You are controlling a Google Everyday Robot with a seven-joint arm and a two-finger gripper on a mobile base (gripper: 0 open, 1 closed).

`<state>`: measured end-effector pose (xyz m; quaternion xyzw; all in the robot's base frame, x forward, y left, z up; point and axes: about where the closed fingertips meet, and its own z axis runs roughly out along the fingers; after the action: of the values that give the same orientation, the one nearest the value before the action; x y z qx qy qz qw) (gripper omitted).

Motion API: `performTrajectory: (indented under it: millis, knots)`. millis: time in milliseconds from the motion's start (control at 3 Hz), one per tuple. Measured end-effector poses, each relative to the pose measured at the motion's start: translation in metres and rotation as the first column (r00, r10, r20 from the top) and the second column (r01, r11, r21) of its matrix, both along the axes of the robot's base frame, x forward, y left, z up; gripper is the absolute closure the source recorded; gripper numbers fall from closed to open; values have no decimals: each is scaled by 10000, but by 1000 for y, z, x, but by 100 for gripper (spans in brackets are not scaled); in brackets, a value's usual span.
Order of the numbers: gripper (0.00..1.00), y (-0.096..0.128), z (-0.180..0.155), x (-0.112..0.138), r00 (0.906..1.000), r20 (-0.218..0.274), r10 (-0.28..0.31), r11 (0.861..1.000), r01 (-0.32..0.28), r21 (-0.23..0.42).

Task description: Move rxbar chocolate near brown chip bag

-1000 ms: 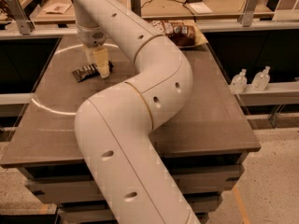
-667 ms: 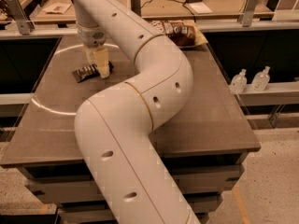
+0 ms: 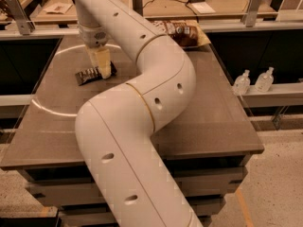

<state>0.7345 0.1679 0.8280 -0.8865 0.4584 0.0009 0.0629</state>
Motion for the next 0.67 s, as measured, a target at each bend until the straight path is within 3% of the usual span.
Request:
performTrajectory:
  millis: [667]
  knots:
    - [62, -1, 2, 0, 10000, 4, -22, 10000, 22, -9]
